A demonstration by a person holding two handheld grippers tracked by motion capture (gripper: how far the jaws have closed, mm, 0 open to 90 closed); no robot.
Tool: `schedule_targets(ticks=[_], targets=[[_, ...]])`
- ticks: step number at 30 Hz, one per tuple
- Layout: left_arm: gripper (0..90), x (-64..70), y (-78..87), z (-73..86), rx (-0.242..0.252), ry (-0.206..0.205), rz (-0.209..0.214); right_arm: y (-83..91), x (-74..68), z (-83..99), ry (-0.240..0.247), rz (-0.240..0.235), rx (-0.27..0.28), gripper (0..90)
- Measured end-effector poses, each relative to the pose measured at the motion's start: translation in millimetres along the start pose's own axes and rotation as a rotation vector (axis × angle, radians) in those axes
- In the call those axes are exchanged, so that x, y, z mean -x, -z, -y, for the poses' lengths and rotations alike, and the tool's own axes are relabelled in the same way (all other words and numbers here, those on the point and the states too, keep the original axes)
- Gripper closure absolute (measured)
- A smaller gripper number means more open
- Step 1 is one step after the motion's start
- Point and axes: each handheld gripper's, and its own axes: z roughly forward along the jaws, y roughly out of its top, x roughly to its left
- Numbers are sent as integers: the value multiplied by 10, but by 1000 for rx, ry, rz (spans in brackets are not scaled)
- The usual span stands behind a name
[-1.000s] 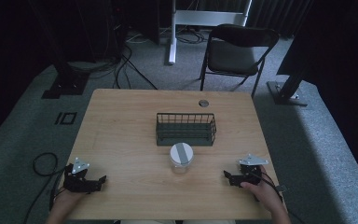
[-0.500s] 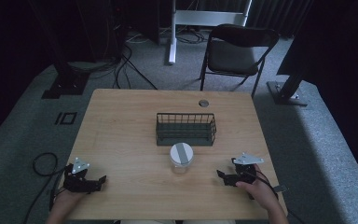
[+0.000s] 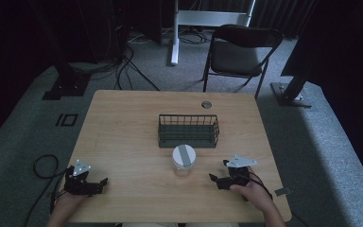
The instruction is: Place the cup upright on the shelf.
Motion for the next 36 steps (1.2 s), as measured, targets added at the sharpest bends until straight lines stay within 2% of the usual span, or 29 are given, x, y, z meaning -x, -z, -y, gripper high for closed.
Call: schedule_targets(ticks=[10, 36], targets=[[5, -1, 0, 0, 0, -1, 0, -132, -158, -89, 43, -55, 23, 139], [5, 0, 0, 0, 0, 0, 0, -429, -493, -307, 97, -143, 84, 144]])
